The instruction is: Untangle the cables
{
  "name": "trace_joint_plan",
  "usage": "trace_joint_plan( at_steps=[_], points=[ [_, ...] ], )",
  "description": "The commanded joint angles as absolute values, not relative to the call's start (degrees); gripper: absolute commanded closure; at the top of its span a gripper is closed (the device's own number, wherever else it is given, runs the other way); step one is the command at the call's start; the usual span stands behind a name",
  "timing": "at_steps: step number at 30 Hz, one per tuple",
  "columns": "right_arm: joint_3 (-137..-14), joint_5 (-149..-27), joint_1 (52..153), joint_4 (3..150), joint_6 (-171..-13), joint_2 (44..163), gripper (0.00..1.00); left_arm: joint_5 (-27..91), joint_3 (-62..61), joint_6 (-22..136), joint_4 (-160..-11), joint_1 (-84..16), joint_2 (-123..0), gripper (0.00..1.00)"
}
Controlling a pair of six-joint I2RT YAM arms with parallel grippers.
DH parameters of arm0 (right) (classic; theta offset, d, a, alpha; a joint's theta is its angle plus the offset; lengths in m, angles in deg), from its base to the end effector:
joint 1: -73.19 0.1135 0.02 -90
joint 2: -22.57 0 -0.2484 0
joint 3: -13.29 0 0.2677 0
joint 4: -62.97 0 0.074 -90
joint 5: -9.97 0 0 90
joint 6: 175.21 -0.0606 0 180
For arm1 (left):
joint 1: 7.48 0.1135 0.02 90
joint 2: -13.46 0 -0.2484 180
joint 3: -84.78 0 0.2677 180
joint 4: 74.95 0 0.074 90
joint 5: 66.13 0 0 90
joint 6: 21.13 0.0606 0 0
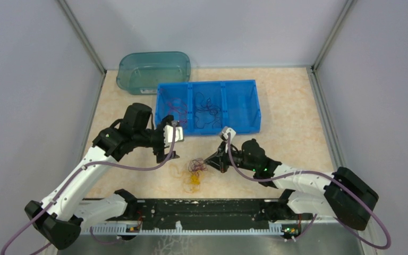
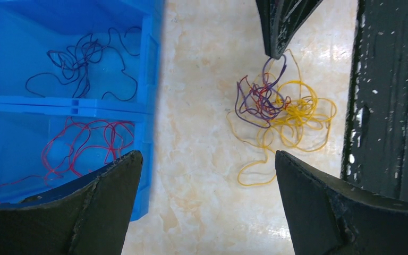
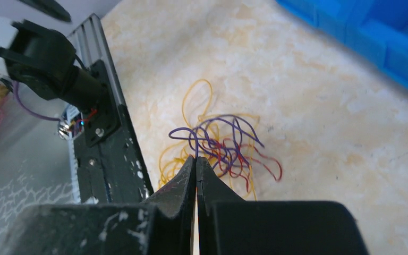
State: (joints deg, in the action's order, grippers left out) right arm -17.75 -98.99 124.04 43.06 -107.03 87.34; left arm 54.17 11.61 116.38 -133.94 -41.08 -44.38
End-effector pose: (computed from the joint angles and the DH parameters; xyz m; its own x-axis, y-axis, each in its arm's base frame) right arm 0.1516 0.2174 0.1582 -0.4867 -0.0410 -0.8726 -0.8097 0.3960 0.4330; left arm 0.1808 -0.1568 0.3074 0.1881 0.6394 -0.7455 0.9521 0.0676 0.2982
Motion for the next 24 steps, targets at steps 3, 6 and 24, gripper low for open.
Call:
trace_joint_plan(
  at_steps=[3, 6, 24],
  points=[
    [-26.55, -100.97, 124.43, 41.44, -106.16, 83.76, 1.00, 61.62, 11.56, 107.52, -129.55, -40.87, -42.95, 0.00],
    [-29.27, -102.91, 124.43, 40.32, -107.04, 84.20, 1.00, 64.40, 13.49, 103.97, -127.33, -40.88, -42.44, 0.00],
    [-35.78, -108.81, 124.52, 29.99, -114.40, 88.71, 1.00, 70.85, 22.64, 88.96, -110.49, -40.87, -40.73, 0.07]
  ],
)
